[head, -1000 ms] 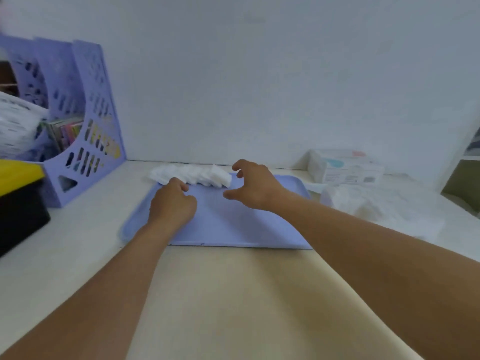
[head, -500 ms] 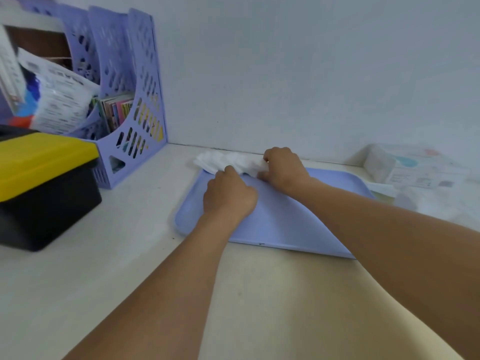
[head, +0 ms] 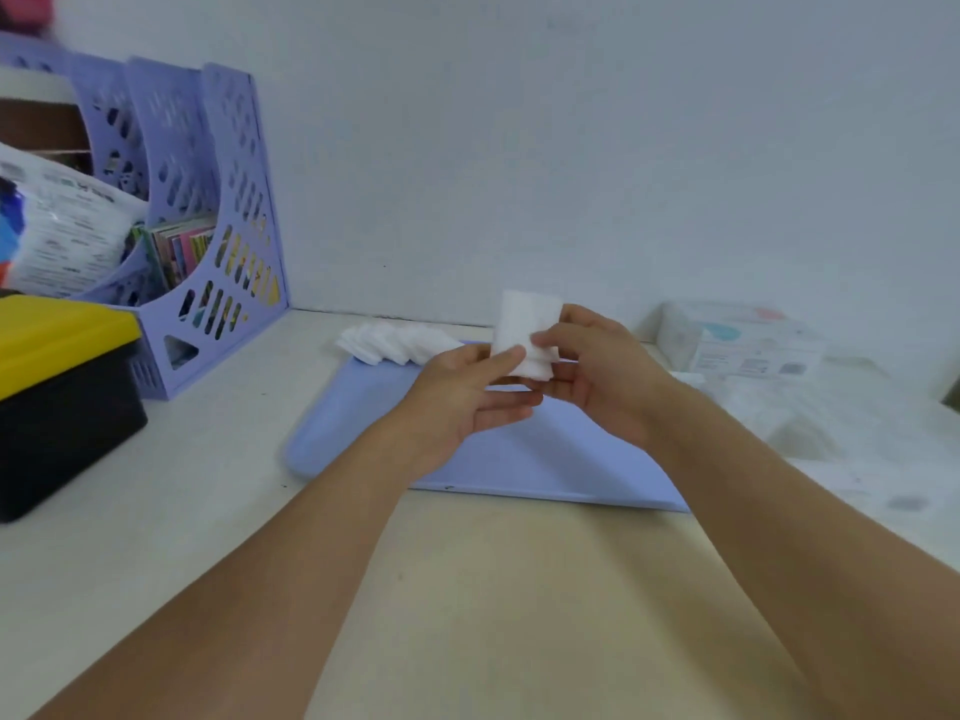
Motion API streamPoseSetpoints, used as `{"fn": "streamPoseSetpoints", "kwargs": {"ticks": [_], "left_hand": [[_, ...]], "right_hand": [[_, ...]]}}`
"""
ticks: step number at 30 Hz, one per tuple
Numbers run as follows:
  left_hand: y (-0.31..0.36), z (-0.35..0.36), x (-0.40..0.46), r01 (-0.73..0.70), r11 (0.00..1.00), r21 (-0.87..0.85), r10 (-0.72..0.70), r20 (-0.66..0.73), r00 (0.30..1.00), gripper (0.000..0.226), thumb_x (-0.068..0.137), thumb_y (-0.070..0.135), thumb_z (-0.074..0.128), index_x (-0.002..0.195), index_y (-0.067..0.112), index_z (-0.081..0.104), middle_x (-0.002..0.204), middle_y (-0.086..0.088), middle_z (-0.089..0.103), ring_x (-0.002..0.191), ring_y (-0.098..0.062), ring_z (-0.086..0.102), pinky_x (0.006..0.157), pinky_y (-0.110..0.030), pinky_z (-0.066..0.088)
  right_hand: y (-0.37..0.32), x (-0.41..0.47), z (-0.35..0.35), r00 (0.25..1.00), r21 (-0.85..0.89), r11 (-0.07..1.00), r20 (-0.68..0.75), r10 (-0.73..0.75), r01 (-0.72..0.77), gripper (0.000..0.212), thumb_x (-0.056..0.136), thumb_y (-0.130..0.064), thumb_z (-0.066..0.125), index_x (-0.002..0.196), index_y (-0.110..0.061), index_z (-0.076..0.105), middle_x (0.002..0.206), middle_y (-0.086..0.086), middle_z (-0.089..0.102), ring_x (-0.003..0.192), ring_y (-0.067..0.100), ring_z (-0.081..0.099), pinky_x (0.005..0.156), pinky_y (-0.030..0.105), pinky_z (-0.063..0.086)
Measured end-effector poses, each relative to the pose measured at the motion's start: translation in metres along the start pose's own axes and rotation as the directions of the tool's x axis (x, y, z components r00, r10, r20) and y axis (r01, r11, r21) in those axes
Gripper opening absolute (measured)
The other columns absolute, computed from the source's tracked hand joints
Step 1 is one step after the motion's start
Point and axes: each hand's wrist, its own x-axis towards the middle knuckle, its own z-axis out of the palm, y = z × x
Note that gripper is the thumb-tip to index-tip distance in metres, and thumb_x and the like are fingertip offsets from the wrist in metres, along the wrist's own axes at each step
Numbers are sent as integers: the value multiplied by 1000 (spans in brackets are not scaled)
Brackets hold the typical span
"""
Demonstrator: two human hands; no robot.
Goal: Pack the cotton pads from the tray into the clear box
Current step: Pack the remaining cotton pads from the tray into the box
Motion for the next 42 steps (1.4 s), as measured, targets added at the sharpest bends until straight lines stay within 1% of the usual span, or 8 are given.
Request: {"fn": "streamPoseSetpoints", "kwargs": {"ticks": [9, 13, 17, 20, 27, 34, 37, 42], "left_hand": [[-20, 39, -16, -1, 968, 251, -5, 25, 1000, 22, 93, 8, 69, 114, 0, 68, 110, -21, 74, 89, -22, 76, 71, -24, 59], [-20, 42, -15, 8, 978, 207, 5, -61, 998, 21, 96, 6, 65, 115, -1, 67, 112, -17, 73, 90, -23, 75, 71, -25, 61], [-18, 42, -14, -12, 991, 131, 19, -50, 999, 19, 95, 7, 64, 113, 3, 68, 112, -14, 75, 93, -25, 76, 72, -25, 61], [-18, 45, -15, -36, 990, 133, 34, 19, 999, 16, 96, 6, 62, 109, 7, 71, 106, -12, 77, 94, -24, 76, 72, -25, 59], [-18, 51, -12, 21, 999, -30, -21, 20, 1000, 26, 101, 19, 50, 110, 4, 70, 103, -17, 75, 90, -35, 75, 67, -35, 61], [-27, 63, -11, -60, 997, 52, 61, -11, 998, 20, 106, 14, 44, 117, 13, 61, 104, -15, 70, 70, -20, 71, 66, -33, 59], [-31, 79, -16, -38, 996, 78, 30, 103, 994, 33, 107, 30, 39, 129, 13, 57, 113, -17, 70, 84, -18, 72, 71, -33, 58], [-31, 91, -15, -128, 972, 197, 110, 101, 989, 29, 105, 27, 46, 132, 17, 48, 120, -6, 69, 97, -18, 69, 76, -31, 58]], "right_hand": [[6, -59, -42, 915, -344, 920, -278, -292, 189, 15, 90, -17, 76, 77, -16, 70, 81, -5, 68, 79, 13, 64, 77, 37, 57], [-13, -56, -55, 932, -34, 975, -285, -222, 221, 36, 93, -16, 71, 59, -23, 60, 66, -1, 57, 62, 13, 51, 58, 24, 43], [-5, -57, -58, 993, -113, 989, -49, -104, 98, 19, 95, -17, 68, 78, -12, 69, 66, -2, 60, 61, 9, 55, 57, 20, 50], [5, -55, -55, 992, -221, 973, -89, -91, 69, 18, 95, -17, 70, 98, 1, 71, 71, -1, 62, 64, 11, 57, 61, 21, 53], [9, -53, -52, 980, -246, 963, -134, -147, 111, 6, 92, -19, 74, 90, -13, 74, 74, 3, 73, 62, 15, 68, 57, 22, 54], [16, -47, -38, 934, -421, 900, -264, -242, 114, 50, 93, -49, 66, 136, -29, 52, 116, -4, 62, 98, 5, 64, 84, 23, 51], [18, -49, -23, 980, -274, 959, -158, -119, 73, 71, 96, -59, 55, 155, -36, 22, 115, -8, 65, 90, -10, 67, 68, 6, 50], [10, -54, -29, 985, -301, 949, -113, -132, 93, 66, 96, -46, 63, 151, -24, 35, 121, 4, 68, 110, 15, 68, 90, 30, 58]]}}
